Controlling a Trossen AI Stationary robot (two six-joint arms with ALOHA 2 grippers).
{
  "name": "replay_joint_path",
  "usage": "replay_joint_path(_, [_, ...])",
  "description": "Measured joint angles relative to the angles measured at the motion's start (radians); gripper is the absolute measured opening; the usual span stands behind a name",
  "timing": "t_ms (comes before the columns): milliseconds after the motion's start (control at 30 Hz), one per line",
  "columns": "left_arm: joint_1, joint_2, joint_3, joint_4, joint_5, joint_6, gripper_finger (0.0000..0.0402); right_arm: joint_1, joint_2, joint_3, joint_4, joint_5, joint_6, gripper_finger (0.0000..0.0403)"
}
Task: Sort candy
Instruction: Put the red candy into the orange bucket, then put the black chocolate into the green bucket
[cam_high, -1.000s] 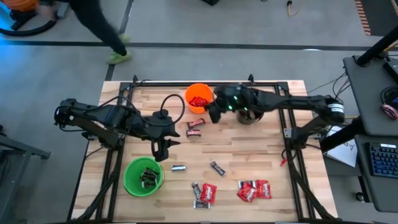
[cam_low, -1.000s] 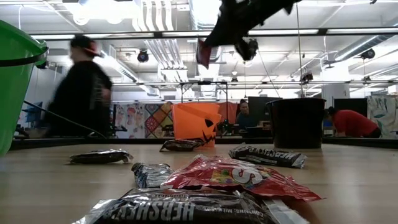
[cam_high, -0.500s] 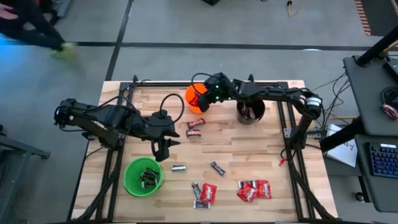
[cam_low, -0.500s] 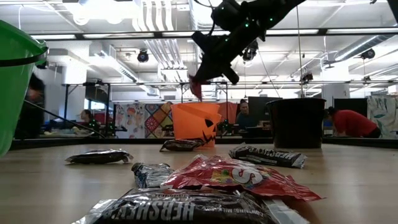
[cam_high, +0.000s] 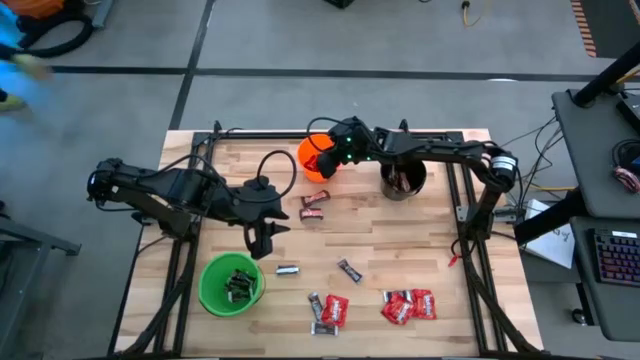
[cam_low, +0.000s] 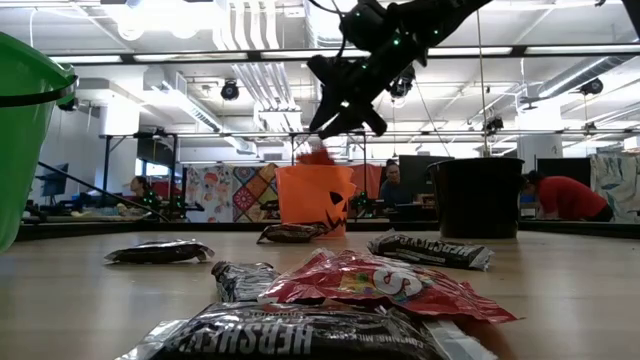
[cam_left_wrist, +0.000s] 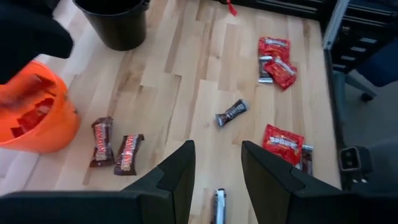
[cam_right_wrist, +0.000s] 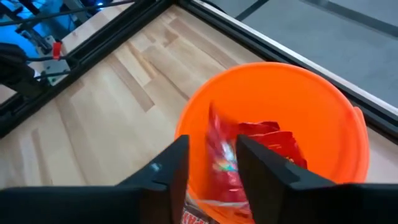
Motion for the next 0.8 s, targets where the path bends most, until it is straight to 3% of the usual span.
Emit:
replay_joint_path(333, [0.000,0.004,0.000,0.004,-0.010,-0.002,0.0115,-0.005,-0.071,0.000,-0.077,-0.056,0.016,0.0213])
replay_joint_path(500, [0.003,0.054,0.000,0.004,-0.011,0.007,0.0124,0.008,-0.151,0.027,-0.210,-0.137,0.049,0.0221])
replay_joint_path(667, [0.005,0.160,0.000,-0.008,-0.002,0.009,0.0144,0.060,-0.241,0.039,-0.324,-0.138,0.061,0.0221])
replay_joint_path(800, [0.006,0.250,0.000,-0.013,0.097,0.002,0.0156,0.107,-0.300,0.038,-0.375,-0.125,0.096,0.0221])
